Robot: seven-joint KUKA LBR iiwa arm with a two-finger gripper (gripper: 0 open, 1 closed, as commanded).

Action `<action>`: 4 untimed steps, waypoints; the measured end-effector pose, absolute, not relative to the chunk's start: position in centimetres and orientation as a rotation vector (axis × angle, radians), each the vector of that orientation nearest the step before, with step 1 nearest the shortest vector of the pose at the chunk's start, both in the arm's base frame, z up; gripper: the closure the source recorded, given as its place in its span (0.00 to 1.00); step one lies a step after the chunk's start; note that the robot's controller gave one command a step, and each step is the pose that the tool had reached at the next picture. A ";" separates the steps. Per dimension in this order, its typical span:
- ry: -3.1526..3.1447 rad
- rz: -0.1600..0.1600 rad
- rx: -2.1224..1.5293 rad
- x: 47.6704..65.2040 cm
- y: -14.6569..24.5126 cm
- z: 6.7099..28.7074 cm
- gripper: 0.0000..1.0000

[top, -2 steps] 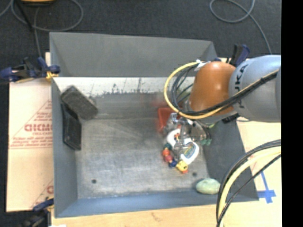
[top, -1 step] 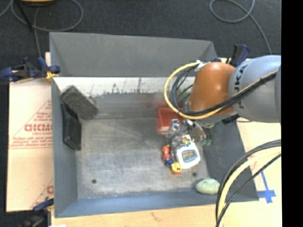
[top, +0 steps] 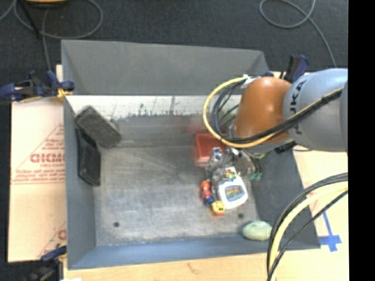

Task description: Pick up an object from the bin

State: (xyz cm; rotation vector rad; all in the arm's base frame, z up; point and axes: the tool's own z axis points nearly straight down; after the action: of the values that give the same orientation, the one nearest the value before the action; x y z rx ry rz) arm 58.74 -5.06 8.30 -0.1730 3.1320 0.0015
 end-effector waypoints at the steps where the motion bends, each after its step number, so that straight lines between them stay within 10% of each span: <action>1: 3.137 0.002 -0.169 58.5 -4.3 10.6 1.00; 3: 3.133 -0.002 -0.158 58.5 -5.2 14.0 1.00; 4: 3.135 0.002 -0.157 57.9 -3.8 12.4 0.00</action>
Offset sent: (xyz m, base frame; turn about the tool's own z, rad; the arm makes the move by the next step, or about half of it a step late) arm -0.0047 -0.0060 0.0494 0.0139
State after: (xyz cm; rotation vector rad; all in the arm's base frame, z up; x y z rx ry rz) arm 57.88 -3.76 12.35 -0.1572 3.1347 0.0019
